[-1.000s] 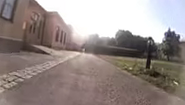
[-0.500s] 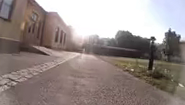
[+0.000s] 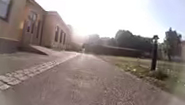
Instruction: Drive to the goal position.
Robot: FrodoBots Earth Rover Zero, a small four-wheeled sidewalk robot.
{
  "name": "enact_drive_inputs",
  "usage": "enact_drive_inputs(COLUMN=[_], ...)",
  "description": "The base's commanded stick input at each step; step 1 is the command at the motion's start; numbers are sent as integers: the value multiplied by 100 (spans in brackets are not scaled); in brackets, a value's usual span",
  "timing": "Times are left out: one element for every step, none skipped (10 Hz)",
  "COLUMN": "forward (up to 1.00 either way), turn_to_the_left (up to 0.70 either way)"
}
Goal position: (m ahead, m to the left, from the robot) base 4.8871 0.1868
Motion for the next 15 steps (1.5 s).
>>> enact_drive_inputs(forward=[44,44,44,44,44,44,44,44,44,44,44,44,44,44,44], turn_to_the_left=[2,2,2,2,2,2,2,2,2,2,2,2,2,2,2])
